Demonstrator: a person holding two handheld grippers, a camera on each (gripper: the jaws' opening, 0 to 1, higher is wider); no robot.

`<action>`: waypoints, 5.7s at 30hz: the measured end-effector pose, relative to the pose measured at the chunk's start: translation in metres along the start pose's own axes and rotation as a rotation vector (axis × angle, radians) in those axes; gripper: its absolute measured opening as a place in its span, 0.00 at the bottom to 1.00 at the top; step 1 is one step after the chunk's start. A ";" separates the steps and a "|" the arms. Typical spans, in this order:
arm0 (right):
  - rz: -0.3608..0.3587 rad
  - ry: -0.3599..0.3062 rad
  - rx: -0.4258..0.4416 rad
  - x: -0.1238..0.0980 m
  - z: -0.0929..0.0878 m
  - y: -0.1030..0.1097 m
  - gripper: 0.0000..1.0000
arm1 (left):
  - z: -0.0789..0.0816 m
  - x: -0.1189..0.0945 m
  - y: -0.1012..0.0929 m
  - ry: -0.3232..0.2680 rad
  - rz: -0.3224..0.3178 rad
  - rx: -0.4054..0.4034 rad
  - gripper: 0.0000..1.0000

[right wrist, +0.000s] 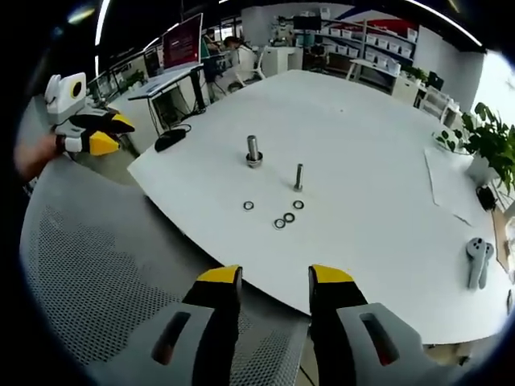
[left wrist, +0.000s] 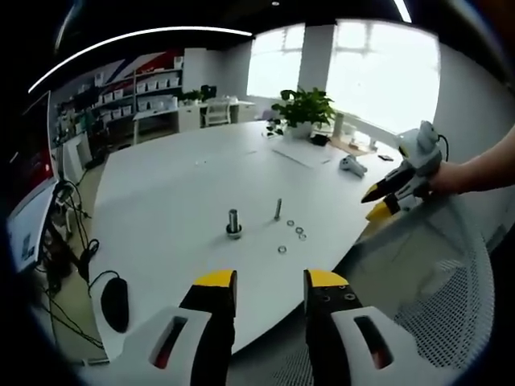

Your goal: Place the washer onto the threaded stud by aligning its center hole with the stud, sliding it down to the base, and recovering from edge contact or off-axis alignment until the washer reaches the visible bottom stop.

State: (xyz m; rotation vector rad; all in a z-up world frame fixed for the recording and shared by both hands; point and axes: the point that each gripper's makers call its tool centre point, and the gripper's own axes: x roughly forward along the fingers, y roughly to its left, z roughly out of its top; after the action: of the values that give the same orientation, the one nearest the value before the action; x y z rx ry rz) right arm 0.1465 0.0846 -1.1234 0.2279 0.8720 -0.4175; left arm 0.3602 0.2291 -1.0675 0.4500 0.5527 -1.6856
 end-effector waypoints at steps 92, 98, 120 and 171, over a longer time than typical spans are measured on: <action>0.213 0.364 -0.447 0.174 0.031 0.069 0.22 | -0.007 -0.002 -0.002 0.039 -0.006 -0.016 0.30; 0.223 0.421 -0.502 0.180 0.031 0.067 0.19 | -0.007 -0.001 -0.003 0.042 -0.006 -0.015 0.30; 0.209 0.567 -0.680 0.175 0.027 0.071 0.16 | -0.013 0.004 0.000 0.050 -0.010 -0.016 0.29; 0.028 0.295 -0.329 0.136 0.086 -0.022 0.14 | -0.009 0.000 -0.003 0.055 -0.002 0.004 0.30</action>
State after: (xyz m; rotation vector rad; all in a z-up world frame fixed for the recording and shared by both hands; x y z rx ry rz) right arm 0.2738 -0.0013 -1.1759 -0.0040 1.2105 -0.2109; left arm 0.3571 0.2345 -1.0744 0.5006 0.5899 -1.6803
